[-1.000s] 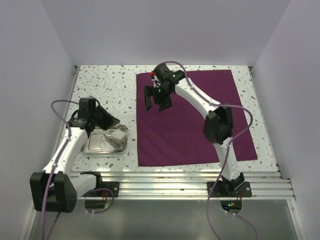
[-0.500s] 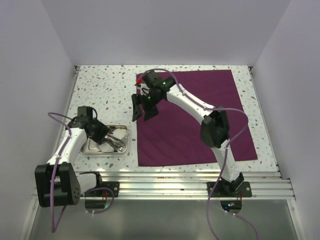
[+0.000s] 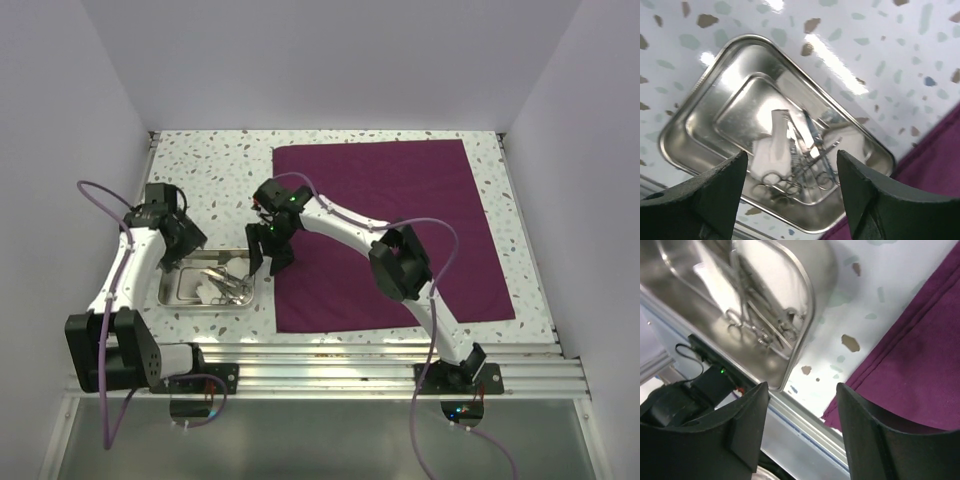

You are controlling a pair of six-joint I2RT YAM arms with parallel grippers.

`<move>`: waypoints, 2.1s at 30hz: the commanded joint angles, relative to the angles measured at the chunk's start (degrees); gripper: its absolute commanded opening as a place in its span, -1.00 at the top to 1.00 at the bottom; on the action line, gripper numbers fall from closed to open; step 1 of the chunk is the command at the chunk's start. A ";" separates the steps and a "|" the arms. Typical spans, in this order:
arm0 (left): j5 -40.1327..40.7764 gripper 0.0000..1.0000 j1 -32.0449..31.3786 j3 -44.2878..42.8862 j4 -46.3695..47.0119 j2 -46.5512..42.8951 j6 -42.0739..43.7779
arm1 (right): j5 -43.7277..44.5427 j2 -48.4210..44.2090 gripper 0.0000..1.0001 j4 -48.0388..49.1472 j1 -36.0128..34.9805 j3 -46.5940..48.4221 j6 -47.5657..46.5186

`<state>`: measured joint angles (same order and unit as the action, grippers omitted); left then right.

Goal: Prepare the surgical pack

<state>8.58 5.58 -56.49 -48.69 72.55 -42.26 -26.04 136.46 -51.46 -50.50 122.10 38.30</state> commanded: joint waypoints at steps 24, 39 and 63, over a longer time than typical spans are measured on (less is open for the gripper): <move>10.06 -0.14 11.73 -0.29 -0.45 18.32 11.50 | 4.07 8.55 0.30 -1.62 -2.32 8.06 1.95; -2.51 1.00 11.91 -2.21 -2.55 11.12 13.08 | 0.56 8.74 1.00 -2.59 -2.23 14.91 -0.77; -18.86 1.00 -16.47 -39.82 -2.12 35.34 6.31 | 3.54 -22.55 1.00 2.68 10.94 -20.84 -2.97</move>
<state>-1.58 -6.07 -89.34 -61.98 102.21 -27.51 -14.31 120.51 -51.20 -36.97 103.72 37.21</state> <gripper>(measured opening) 0.057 0.138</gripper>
